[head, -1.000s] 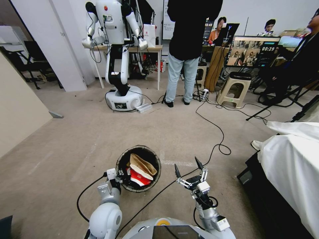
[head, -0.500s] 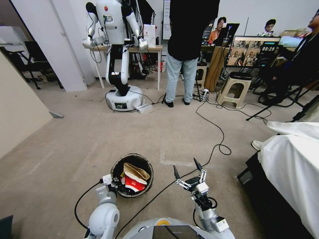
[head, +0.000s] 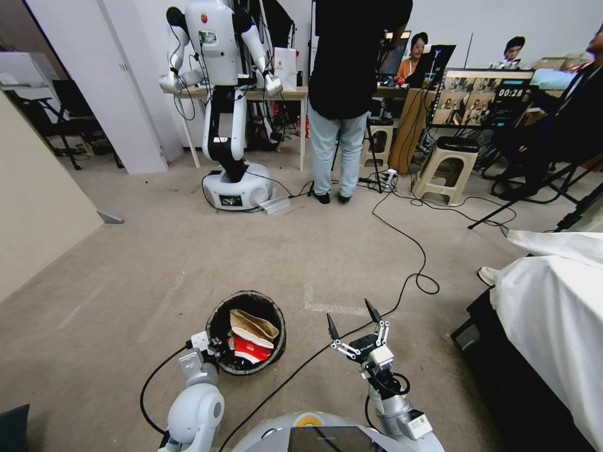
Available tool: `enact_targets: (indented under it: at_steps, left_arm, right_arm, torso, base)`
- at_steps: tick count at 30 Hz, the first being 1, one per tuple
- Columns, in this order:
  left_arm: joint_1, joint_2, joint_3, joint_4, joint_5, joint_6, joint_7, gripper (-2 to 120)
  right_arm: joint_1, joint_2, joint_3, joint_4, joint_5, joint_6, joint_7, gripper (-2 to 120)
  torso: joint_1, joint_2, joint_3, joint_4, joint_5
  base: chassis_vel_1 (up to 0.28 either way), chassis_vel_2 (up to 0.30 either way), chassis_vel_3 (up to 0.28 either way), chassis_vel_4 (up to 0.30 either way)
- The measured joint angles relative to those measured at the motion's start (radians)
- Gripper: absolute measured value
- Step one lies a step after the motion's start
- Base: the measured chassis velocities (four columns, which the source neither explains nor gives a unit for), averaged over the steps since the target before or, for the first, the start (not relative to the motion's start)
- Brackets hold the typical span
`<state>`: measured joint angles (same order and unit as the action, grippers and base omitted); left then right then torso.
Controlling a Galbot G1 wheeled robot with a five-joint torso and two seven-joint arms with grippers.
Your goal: Pick up the trash bin, then pick up the garbage from the floor and place it into the trash bin.
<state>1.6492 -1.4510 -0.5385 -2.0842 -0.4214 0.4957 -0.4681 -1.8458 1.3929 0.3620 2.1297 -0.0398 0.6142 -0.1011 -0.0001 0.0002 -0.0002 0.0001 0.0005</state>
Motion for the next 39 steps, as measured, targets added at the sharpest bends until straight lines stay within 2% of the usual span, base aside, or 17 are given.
enact_targets:
  at_steps: [4,6,7,9,11,13,16,18,20,24,39]
  left_arm:
    - [-0.006,0.0,0.005,-0.003,0.0,0.005,0.004,1]
    - [-0.007,0.0,0.006,-0.005,0.0,0.007,0.005,6]
    - [-0.008,0.0,0.009,-0.005,-0.002,0.012,0.008,13]
    - [-0.008,-0.001,0.011,-0.002,-0.004,0.015,0.01,15]
    - [-0.007,-0.003,0.016,0.001,-0.011,0.023,0.015,27]
    - [-0.007,-0.003,0.016,0.001,-0.012,0.023,0.016,30]
    - [-0.005,-0.004,0.017,-0.008,-0.006,0.016,0.02,47]
    - [-0.005,-0.004,0.017,-0.009,-0.005,0.015,0.02,49]
    - [-0.005,-0.005,0.019,-0.013,0.0,0.01,0.023,62]
    - [-0.005,-0.005,0.02,-0.014,0.004,0.005,0.025,65]
    - [-0.016,-0.007,0.024,-0.03,0.016,0.003,0.025,66]
  right_arm:
    - [0.001,0.001,-0.001,-0.002,0.0,0.001,-0.004,100]
    - [0.001,0.001,-0.001,-0.004,0.001,0.002,-0.007,100]
    - [0.002,0.001,-0.001,-0.005,0.001,0.003,-0.009,100]
    - [0.002,0.001,-0.001,-0.005,0.001,0.003,-0.009,100]
    - [0.001,0.001,-0.001,-0.007,0.001,0.005,-0.013,100]
    - [0.001,0.001,-0.001,-0.008,0.001,0.006,-0.015,100]
    - [-0.001,0.002,-0.001,-0.011,0.002,0.011,-0.027,100]
    - [-0.001,0.002,-0.001,-0.011,0.002,0.012,-0.028,100]
    - [-0.001,0.002,-0.001,-0.012,0.002,0.014,-0.035,100]
    - [-0.001,0.002,-0.001,-0.014,0.002,0.016,-0.042,100]
    - [0.001,0.004,0.001,-0.028,0.001,0.026,-0.065,100]
  torso:
    - [0.0,0.0,0.0,0.0,-0.0003]
    - [0.0,0.0,0.0,0.0,-0.0006]
    - [0.0,0.0,0.0,-0.0002,-0.0017]
    - [0.0,0.0,0.0,-0.0005,-0.0026]
    - [0.0,0.0,0.001,-0.0011,-0.0038]
    - [0.0,0.0,0.001,-0.0012,-0.0028]
    - [0.0,0.0,0.0,-0.0006,-0.0013]
    - [0.0,0.0,0.0,-0.0006,-0.0012]
    - [0.0,0.0,0.0,-0.0005,-0.0008]
    - [0.0,0.0,0.0,-0.0003,-0.0006]
    - [0.0,0.0,0.0,-0.0001,-0.0005]
  base:
    - [0.0,0.0,0.0,0.0]
    - [0.0,0.0,0.0,0.0]
    - [0.0,0.0,0.0,0.0]
    - [0.0,0.0,0.0,0.0]
    - [0.0,0.0,0.0,0.0]
    - [0.0,0.0,0.0,0.0]
    - [0.0,0.0,0.0,0.0]
    - [0.0,0.0,0.0,0.0]
    - [0.0,0.0,0.0,0.0]
    - [0.0,0.0,0.0,0.0]
    - [0.0,0.0,0.0,0.0]
